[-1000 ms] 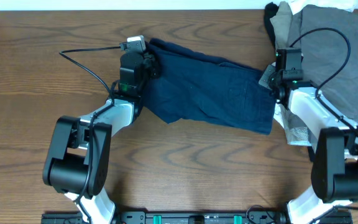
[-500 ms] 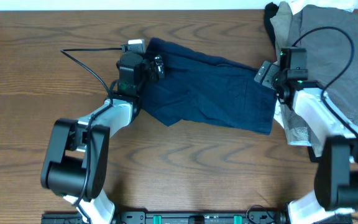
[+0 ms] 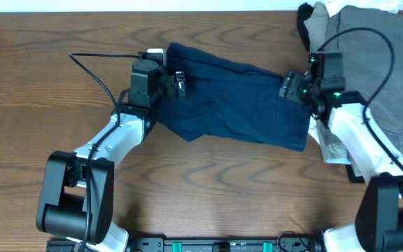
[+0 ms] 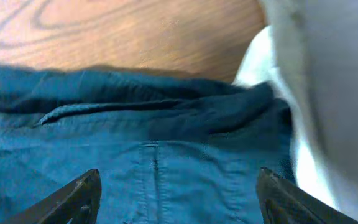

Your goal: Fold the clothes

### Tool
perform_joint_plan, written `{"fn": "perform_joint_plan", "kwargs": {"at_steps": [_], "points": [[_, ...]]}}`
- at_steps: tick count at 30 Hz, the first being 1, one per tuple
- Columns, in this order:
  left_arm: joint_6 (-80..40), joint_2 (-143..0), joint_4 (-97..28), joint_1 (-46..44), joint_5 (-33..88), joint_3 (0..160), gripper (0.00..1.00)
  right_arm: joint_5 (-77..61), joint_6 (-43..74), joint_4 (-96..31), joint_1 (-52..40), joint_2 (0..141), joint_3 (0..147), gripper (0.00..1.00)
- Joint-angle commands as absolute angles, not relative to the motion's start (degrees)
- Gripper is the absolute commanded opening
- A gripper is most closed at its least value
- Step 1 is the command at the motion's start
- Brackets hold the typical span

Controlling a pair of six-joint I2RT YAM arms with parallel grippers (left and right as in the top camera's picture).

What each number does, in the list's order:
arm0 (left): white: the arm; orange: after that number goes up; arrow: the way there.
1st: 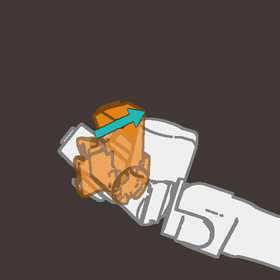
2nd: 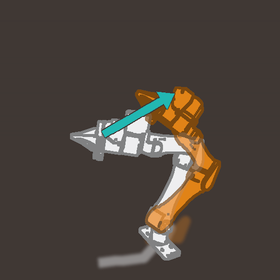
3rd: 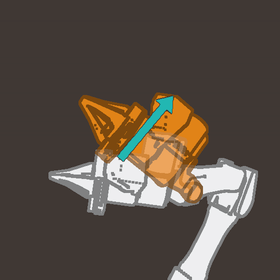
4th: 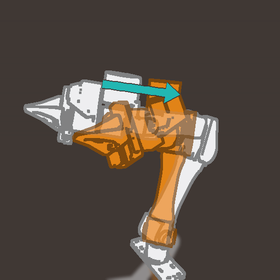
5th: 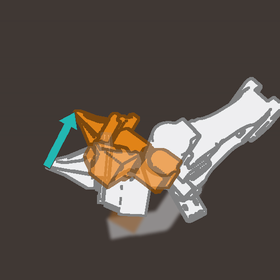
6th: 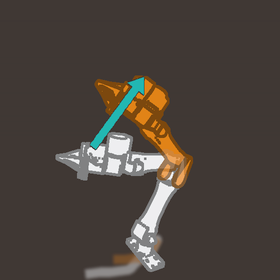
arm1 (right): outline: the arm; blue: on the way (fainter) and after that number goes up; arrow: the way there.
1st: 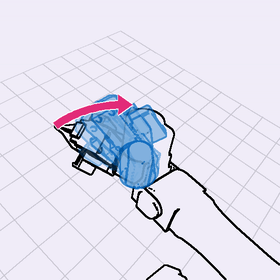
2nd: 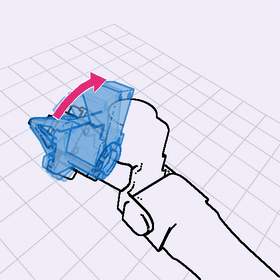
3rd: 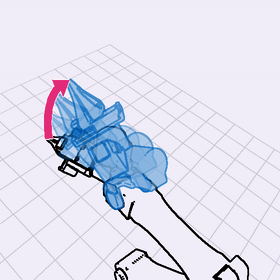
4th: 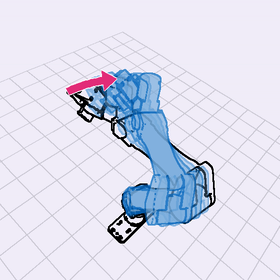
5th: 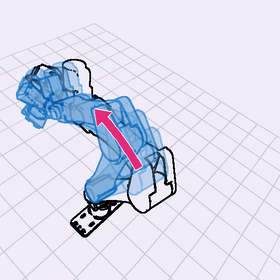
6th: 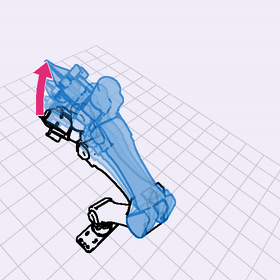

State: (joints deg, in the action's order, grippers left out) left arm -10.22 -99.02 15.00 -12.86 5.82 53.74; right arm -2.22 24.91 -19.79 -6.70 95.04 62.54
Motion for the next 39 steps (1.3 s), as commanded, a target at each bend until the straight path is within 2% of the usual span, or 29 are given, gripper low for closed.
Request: {"fn": "perform_joint_plan", "kwargs": {"at_steps": [1,6,16,20,31,34,39], "points": [[-7.66,-99.02,15.03,-12.73,6.87,54.68,0.98,-3.09,24.14,-17.76,-9.10,99.07,63.11,0.76],[-7.53,-99.02,15.05,-12.73,6.87,54.68,0.98,-3.01,24.36,-11.81,-10.85,105.10,63.11,0.70],[-7.51,-99.02,14.79,-12.86,6.87,54.68,0.98,-0.27,24.34,8.47,-8.64,111.66,63.13,0.70],[-7.49,-99.02,14.81,-13.34,6.87,54.68,0.98,-0.95,24.34,11.99,-8.08,111.55,64.23,0.72],[-7.51,-99.37,14.17,-13.74,6.85,54.65,0.98,-9.08,22.55,0.19,-8.32,111.28,69.47,0.73],[-7.49,-99.39,13.26,-13.67,6.85,54.65,0.98,-10.46,21.93,-6.26,-8.25,110.34,71.59,0.78],[-7.51,-99.35,12.86,-12.93,6.87,54.65,0.98,-10.98,20.67,-19.29,-8.21,106.17,75.11,0.91]]}}
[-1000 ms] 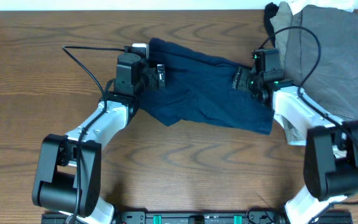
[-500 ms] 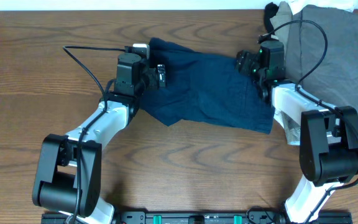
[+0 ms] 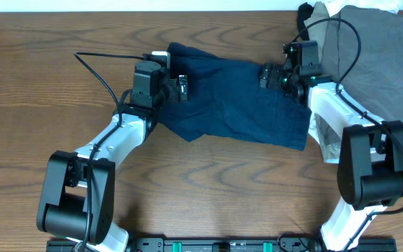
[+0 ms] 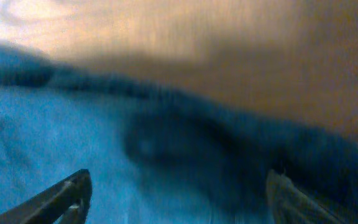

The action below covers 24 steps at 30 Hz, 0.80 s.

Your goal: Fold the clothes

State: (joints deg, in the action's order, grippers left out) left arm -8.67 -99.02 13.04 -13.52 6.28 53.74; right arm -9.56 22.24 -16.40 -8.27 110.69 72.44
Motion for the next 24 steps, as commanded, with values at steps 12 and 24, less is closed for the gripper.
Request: {"fn": "perform_joint_plan", "kwargs": {"at_steps": [12,24], "points": [[-7.51,-97.93,9.82,-11.35,6.85,54.78,0.98,-7.77,16.82,-34.70,-9.63,100.51,76.29,0.98],[-7.51,-88.18,-11.75,-6.61,-0.91,60.03,0.98,-0.23,18.83,-33.52,-12.43,101.38,76.29,0.99]]}}
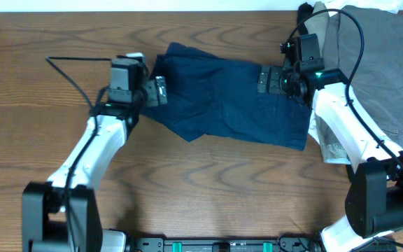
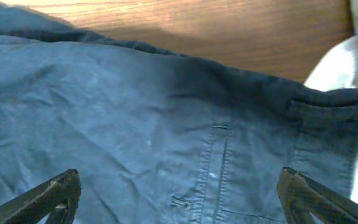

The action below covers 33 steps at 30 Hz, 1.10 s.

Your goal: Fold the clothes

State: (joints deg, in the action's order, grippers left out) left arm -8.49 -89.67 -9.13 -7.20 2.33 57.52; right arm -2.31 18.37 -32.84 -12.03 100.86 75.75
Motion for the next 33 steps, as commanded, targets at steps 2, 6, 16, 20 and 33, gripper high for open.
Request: {"fn": "perform_joint_plan", "kwargs": {"at_steps": [2,6,16,20,33], "points": [[-7.51,-88.18,-14.72,-6.26,-1.15,61.36,0.98,-0.27,18.83,-34.15,-12.47,101.38,76.29,0.99],[-7.75,-88.20,-15.81,-6.17,-1.13,61.89,0.98,-0.91,18.87,-34.50,-12.58,101.38,76.29,0.99],[-8.14,-90.43,-13.28,-7.90,-0.45,61.89,0.98,-1.58,19.90,-34.74,-13.04,101.38,76.29,0.99],[-8.12,-92.79,-11.25,-10.37,-0.47,61.89,0.98,-1.96,19.92,-36.01,-13.04,101.36,76.29,0.99],[-7.49,-101.23,-1.76,-15.51,5.72,61.89,0.98,-1.96,21.15,-42.72,-7.20,101.03,76.40,0.99]]}}
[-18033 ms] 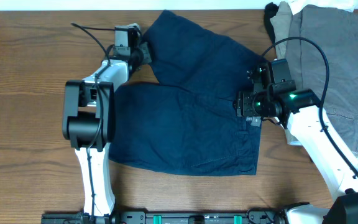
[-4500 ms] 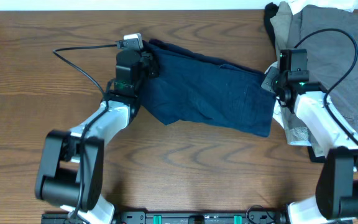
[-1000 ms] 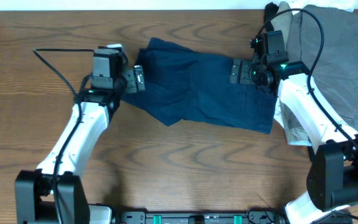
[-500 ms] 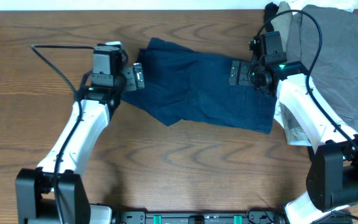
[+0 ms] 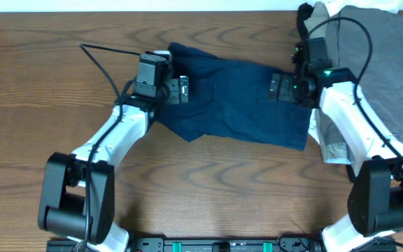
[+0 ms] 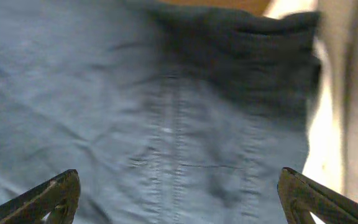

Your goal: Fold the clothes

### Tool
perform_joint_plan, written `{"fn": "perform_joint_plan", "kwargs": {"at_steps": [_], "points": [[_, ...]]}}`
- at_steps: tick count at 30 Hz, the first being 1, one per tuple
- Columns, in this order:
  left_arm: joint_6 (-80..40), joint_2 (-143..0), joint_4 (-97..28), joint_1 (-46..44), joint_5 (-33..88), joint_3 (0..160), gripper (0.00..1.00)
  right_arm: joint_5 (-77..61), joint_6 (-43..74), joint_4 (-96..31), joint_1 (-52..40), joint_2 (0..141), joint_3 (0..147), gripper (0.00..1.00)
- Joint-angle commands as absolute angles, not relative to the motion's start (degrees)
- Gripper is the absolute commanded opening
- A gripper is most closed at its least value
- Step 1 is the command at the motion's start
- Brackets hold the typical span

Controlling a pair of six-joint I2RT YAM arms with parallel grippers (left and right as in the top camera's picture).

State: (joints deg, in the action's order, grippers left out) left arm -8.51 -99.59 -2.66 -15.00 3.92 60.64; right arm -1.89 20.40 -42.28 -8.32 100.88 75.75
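A dark blue garment point(image 5: 236, 98) lies spread and wrinkled on the wooden table point(image 5: 208, 182). My left gripper point(image 5: 181, 89) hovers over its left part, fingers apart with nothing between them. My right gripper point(image 5: 280, 88) is over the garment's right part. In the right wrist view the blue cloth point(image 6: 166, 106) with a stitched seam fills the frame. There the right gripper point(image 6: 179, 202) is wide open, and its fingertips point(image 6: 58, 196) show only at the bottom corners.
A pile of grey and white clothes point(image 5: 376, 63) lies at the table's right back corner, touching the blue garment's right edge. Its pale cloth point(image 6: 347, 93) shows at the right of the wrist view. A black cable point(image 5: 107, 50) trails from the left arm.
My left gripper has moved right, from the garment's left edge to over its left part. My right gripper has shifted slightly right, and bare table no longer shows in its view. The garment lies unchanged.
Both grippers were open over the garment's two ends. Then the right one was nearer the back edge. Later the left one stood out at the left edge. Now both are over the cloth again, and its shape has not changed.
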Motion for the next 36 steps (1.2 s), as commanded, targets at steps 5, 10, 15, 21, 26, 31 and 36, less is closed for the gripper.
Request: {"fn": "perform_joint_plan", "kwargs": {"at_steps": [5,10,15,21,26,31,36], "points": [[-5.87,-105.08,2.85,-15.57,8.84,61.89,0.98,-1.96,21.17,-43.07,-6.17,101.03,76.40,0.99],[-5.56,-109.67,6.39,-15.57,10.72,61.89,0.98,-1.93,21.17,-42.89,-6.28,101.03,76.40,0.99],[-5.56,-113.38,8.21,-15.42,11.38,61.89,0.98,-1.91,21.17,-42.63,-6.28,101.03,76.40,0.99],[-5.61,-113.36,6.70,-13.19,8.19,61.91,0.98,-1.93,21.17,-42.63,-6.28,101.03,76.40,0.99],[-6.15,-113.38,0.78,-10.94,4.14,61.89,0.98,-1.93,21.17,-42.15,-6.31,101.03,76.40,0.99],[-7.90,-113.38,-3.62,-8.75,2.92,61.89,0.98,-1.93,21.17,-41.54,-6.39,101.03,76.38,0.99],[-11.73,-113.38,-8.34,-6.63,2.55,61.89,0.98,-1.93,21.17,-41.52,-6.39,101.06,76.38,0.99]]}}
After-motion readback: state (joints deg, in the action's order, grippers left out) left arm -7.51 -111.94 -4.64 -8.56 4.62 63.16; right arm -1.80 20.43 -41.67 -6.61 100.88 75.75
